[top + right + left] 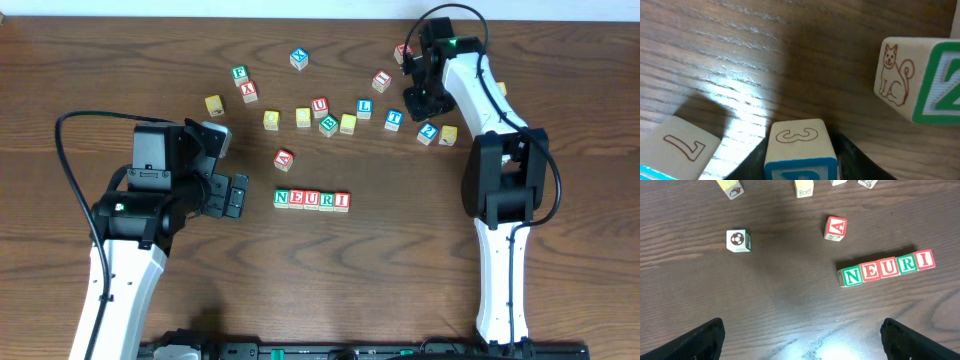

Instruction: Spell out NEURIPS

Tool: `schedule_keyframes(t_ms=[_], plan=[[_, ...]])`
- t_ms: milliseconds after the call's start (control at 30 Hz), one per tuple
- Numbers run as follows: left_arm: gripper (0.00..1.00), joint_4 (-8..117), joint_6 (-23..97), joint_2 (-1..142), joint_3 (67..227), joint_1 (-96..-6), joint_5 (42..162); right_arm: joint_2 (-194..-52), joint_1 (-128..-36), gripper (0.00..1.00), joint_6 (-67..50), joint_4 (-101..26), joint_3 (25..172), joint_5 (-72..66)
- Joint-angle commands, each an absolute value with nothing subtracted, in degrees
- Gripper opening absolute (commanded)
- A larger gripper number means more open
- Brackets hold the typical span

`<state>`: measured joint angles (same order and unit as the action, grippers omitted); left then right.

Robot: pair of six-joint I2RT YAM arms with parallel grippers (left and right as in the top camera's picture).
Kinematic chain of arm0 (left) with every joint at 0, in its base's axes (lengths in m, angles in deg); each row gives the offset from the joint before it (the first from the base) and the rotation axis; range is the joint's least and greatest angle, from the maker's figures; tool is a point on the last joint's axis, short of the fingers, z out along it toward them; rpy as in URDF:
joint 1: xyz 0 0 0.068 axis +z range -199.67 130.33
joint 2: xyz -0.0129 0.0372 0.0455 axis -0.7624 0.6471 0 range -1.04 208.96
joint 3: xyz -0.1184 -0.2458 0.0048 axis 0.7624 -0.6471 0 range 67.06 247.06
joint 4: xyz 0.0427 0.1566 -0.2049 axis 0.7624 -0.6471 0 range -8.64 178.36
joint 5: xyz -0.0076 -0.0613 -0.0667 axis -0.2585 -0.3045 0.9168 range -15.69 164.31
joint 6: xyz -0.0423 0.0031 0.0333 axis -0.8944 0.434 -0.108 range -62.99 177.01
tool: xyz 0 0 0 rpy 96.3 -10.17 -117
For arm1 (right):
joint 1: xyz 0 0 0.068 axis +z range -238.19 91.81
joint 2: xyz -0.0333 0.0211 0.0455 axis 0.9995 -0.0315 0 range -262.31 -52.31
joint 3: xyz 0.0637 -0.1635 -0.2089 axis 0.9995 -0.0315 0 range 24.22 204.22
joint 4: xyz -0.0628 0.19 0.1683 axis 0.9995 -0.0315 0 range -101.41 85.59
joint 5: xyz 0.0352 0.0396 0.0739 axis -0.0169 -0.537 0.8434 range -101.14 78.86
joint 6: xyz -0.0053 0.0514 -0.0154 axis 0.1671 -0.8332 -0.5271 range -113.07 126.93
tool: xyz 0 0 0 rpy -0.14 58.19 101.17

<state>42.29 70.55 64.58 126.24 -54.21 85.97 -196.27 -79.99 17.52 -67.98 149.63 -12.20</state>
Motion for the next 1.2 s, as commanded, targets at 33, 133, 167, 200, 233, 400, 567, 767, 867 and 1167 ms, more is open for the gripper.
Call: schedule_keyframes(t_ms=[33,133,167,200,233,400,567,767,867,1167], plan=[[0.98,42.32,70.9,64.54,127.77,-53.97,85.42,-195.88,-79.83,0.27,17.69,-68.0,149.85,-12.22],[0.98,42.32,70.9,64.54,127.77,-53.97,85.42,-195.88,-79.83,0.23,17.19,-68.07,150.2,-12.25],[0.98,42.32,70.9,64.54,127.77,-53.97,85.42,-195.88,-79.83,0.22,16.84,-68.07,150.42,-12.25],[0.98,42.32,70.9,64.54,127.77,-53.97,85.42,-195.88,-79.86,0.21,16.01,-68.15,150.92,-12.25],[0.98,42.32,70.9,64.54,127.77,-53.97,85.42,-195.86,-79.83,0.21,15.38,-68.5,151.75,-12.22],[0.98,42.32,70.9,64.54,127.77,-53.97,85.42,-194.92,-79.79,0.21,14.22,-71.98,157.13,-12.05],[0.98,42.32,70.9,64.54,127.77,-53.97,85.42,-192.6,-79.37,0.22,12.01,-78.86,165.1,-12.03],[0.98,42.32,70.9,64.54,127.77,-53.97,85.42,-188.16,-77.65,0.01,1.43,-90.62,170.48,-4.6],[0.98,42.32,70.9,64.54,127.77,-53.97,85.42,-185.59,-76.25,0.01,-0.01,-94.91,170.46,-2.69],[0.98,42.32,70.92,64.54,127.77,-53.97,85.42,-174.94,-67.86,0.02,-4.25,-98.25,170.31,-13.51]])
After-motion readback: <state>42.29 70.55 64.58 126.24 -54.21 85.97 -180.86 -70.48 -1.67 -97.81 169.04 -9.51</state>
